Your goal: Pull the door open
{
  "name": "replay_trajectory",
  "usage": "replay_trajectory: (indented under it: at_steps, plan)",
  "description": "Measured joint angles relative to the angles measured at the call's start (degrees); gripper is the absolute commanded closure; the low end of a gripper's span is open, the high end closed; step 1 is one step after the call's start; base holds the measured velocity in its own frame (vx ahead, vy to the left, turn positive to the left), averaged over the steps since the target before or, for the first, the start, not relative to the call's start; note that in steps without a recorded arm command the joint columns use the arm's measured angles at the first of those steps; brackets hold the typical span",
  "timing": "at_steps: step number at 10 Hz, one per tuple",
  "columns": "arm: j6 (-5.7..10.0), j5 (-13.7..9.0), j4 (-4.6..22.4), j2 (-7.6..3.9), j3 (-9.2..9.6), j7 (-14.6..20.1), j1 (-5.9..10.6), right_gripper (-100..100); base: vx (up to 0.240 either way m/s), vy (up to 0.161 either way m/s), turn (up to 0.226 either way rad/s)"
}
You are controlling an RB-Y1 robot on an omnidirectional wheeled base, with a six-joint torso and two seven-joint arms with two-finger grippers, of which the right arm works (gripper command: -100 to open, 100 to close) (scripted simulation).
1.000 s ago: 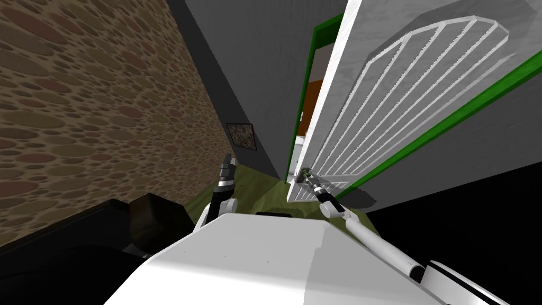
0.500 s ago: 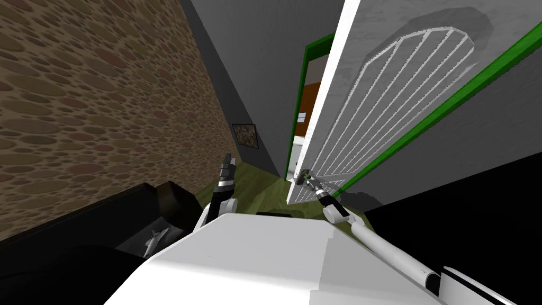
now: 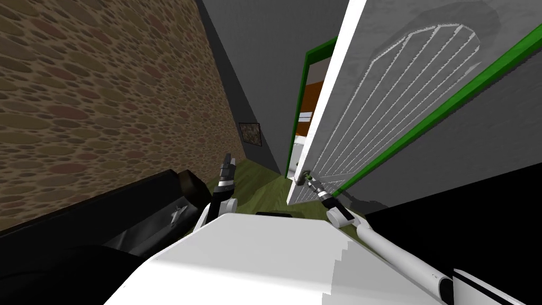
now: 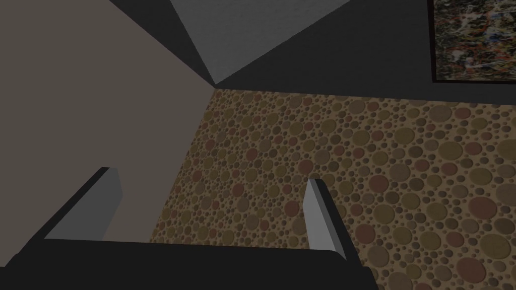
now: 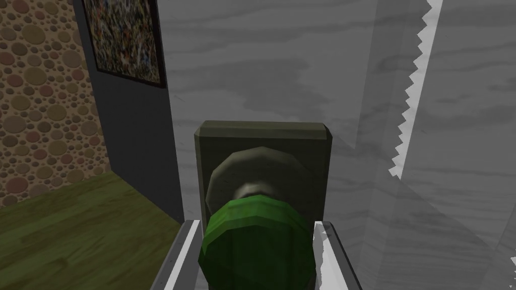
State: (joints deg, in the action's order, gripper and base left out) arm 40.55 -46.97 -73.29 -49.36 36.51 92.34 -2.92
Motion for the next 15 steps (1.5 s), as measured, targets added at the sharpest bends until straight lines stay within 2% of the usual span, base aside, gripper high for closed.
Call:
replay_trajectory:
  at_steps: [3,5,8,12,15]
  plan:
    - [2.02,0.35,-0.26,-1.82,1.62,1.58,-0.35,100,-0.177,-0.094,0.107]
    - [2.36,0.54,-0.07,-2.12,2.10,1.96,-0.56,100,-0.157,-0.076,0.127]
    - [3.93,1.14,0.34,-3.06,3.08,3.32,-0.47,100,-0.191,-0.135,0.157]
    - [6.52,2.07,0.90,-4.87,4.62,5.32,-0.85,100,-0.194,-0.100,0.130]
    - [7.37,2.40,1.29,-5.56,5.28,6.12,-1.06,100,-0.130,-0.086,0.104]
